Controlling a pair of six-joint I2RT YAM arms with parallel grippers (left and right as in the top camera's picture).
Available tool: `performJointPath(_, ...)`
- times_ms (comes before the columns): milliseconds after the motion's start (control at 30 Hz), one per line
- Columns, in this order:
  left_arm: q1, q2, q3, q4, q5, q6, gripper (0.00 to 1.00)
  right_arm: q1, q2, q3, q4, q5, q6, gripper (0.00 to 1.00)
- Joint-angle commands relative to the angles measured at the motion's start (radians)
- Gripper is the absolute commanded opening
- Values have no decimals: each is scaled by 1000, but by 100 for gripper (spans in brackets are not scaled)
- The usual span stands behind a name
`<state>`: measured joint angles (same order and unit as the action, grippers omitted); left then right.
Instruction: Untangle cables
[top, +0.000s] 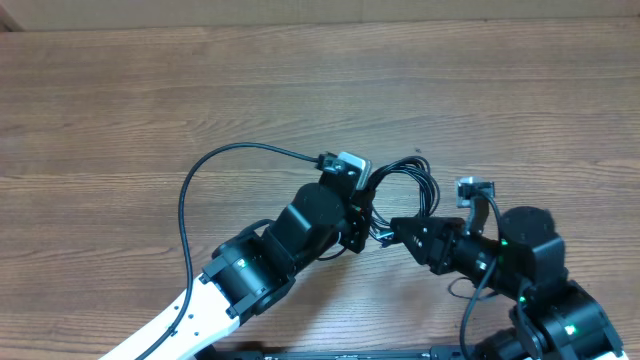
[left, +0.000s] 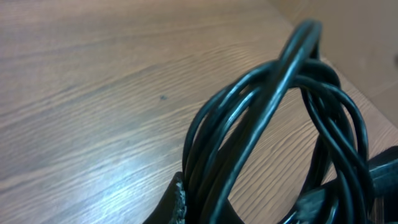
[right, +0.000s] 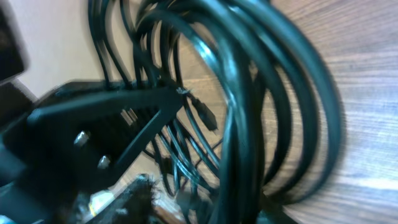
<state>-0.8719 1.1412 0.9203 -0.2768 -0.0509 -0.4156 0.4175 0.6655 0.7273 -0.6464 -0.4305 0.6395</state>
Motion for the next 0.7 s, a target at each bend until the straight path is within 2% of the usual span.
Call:
performJointPath(0,-26,-3,-1,29,-8,38,4,64,35,13,41,109,79,28)
performJointPath(33,-29,-3,-1,32,-5,48,4,79,48,13,53,116,79,20)
performJointPath(100,-33,-3,-1,30,0,77,4,103,76,13,67,144,96,11)
performJointPath(233,-32,-3,-1,-13,-10,138,4,114,116,13,67,195,117,4)
performJointPath(367,-30,-3,-1,-103,-148,133,4,113,113,13,78,191,81,4)
performJointPath(500,-30,-3,-1,-206,-327,-36,4,113,95,15,101,163,6,4)
performJointPath(567,-30,-3,-1,-210,-318,-86,4,113,87,15,144,136,-16,4)
performJointPath(667,-30,-3,-1,-171,-222,-69,4,112,86,15,214,152,-16,4)
